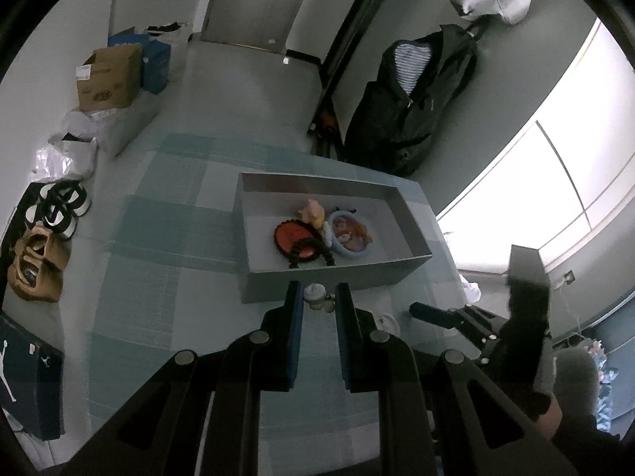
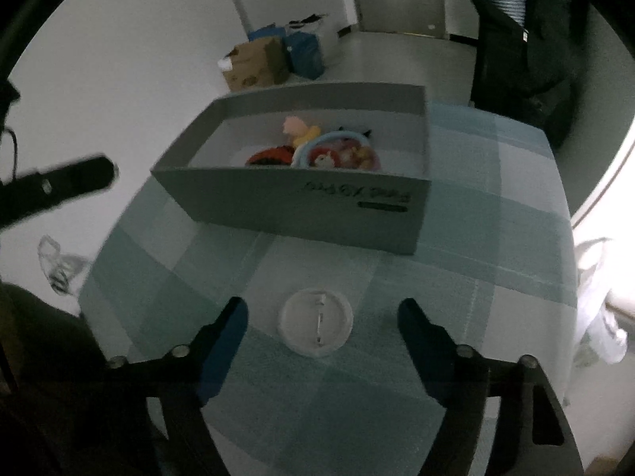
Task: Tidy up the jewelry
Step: 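Grasp the white round disc with the right gripper while the left grasps a small white trinket, then lower the white disc into the box with the right gripper while the left lowers its trinket in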
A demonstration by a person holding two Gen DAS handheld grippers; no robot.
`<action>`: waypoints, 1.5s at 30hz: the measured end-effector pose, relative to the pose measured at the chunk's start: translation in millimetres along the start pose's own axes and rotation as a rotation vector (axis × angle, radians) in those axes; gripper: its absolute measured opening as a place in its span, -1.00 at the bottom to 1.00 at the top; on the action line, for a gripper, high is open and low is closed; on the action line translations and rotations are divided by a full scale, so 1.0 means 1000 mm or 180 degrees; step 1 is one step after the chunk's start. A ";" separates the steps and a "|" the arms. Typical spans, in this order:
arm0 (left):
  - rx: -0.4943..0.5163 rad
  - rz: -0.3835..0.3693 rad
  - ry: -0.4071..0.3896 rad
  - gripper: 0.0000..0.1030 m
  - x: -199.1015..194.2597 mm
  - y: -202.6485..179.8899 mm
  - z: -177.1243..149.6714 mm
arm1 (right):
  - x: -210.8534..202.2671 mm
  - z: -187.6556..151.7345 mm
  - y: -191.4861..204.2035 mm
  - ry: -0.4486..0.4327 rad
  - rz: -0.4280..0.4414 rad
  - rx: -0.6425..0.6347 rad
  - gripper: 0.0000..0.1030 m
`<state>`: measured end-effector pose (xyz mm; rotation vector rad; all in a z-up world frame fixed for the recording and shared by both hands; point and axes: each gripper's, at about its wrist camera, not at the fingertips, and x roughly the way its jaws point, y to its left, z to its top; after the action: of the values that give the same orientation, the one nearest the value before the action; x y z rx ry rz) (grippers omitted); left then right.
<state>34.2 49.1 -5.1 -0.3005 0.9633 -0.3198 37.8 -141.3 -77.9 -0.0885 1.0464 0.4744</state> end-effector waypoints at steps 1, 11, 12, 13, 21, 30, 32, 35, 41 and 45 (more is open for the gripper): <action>-0.0019 -0.0005 -0.0004 -0.78 0.000 0.002 0.001 | 0.003 -0.001 0.004 0.0019 -0.0039 -0.0070 0.35; -0.0132 -0.0046 -0.0020 -0.78 -0.001 0.009 0.004 | 0.007 -0.011 0.037 0.0021 -0.0382 -0.0740 -0.21; -0.0131 -0.0050 -0.0019 -0.78 -0.001 0.009 0.004 | 0.009 -0.010 0.037 0.0034 -0.0347 -0.0690 -0.21; -0.0128 -0.0052 -0.0020 -0.78 -0.001 0.009 0.004 | 0.010 -0.008 0.035 0.0042 -0.0295 -0.0614 -0.21; -0.0125 -0.0070 -0.0031 -0.78 -0.001 0.009 0.005 | -0.012 0.000 0.020 -0.0144 0.0166 -0.0152 -0.21; -0.0102 -0.0080 -0.0128 -0.78 -0.001 0.001 0.015 | -0.036 0.018 0.013 -0.0460 0.0551 0.0122 -0.21; -0.0103 -0.0060 -0.0133 -0.78 0.001 0.001 0.017 | -0.039 0.027 0.014 -0.0518 0.0611 0.0159 -0.21; 0.0031 0.0098 -0.0178 -0.78 0.002 -0.005 0.020 | -0.041 0.037 0.011 -0.0554 0.0707 0.0214 -0.21; 0.0065 0.0106 -0.0138 -0.78 0.012 -0.007 0.025 | -0.045 0.060 0.006 -0.0645 0.0812 0.0303 -0.21; 0.0013 0.0075 -0.0099 -0.78 0.017 -0.004 0.028 | -0.048 0.069 0.004 -0.0727 0.0854 0.0344 -0.21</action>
<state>66.2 41.3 -1.1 -0.2894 0.9348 -0.2948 72.4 -133.3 -1.8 0.2008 0.8602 0.6534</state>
